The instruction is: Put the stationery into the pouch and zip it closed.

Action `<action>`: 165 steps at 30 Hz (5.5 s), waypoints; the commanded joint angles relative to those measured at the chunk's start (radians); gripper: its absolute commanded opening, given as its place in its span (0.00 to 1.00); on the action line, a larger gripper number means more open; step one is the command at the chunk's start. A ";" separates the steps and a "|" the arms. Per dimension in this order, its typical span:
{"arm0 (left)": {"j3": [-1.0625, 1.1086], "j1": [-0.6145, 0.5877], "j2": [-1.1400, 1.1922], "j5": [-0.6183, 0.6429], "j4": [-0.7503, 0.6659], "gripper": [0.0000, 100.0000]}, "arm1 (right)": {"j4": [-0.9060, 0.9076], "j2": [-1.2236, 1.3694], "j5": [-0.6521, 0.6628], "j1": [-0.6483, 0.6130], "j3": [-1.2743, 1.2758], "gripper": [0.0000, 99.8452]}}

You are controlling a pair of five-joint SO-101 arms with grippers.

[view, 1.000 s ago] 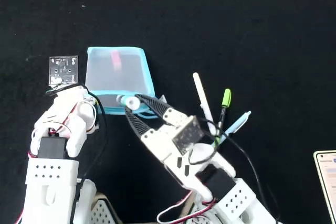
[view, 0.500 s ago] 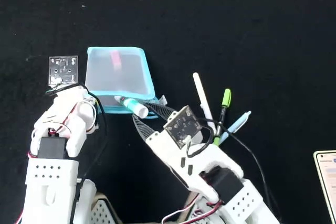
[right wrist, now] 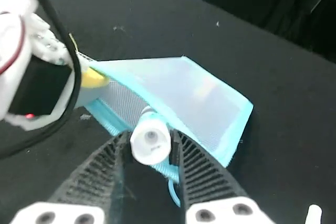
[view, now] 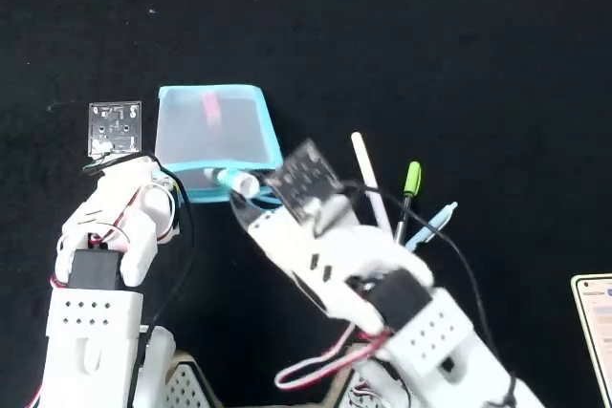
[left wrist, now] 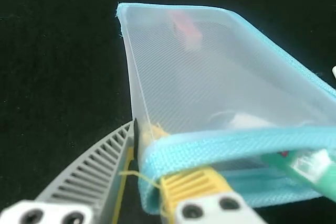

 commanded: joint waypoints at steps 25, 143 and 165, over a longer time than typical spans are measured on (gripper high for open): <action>-0.015 0.013 -0.012 0.008 -0.017 0.03 | 0.021 0.101 0.003 -0.190 -0.122 0.32; -0.002 0.030 -0.002 0.009 -0.097 0.03 | 0.043 0.487 -0.186 0.626 -0.349 0.01; 0.030 0.030 -0.002 0.008 -0.144 0.03 | 0.298 0.750 -0.186 0.628 -0.519 0.01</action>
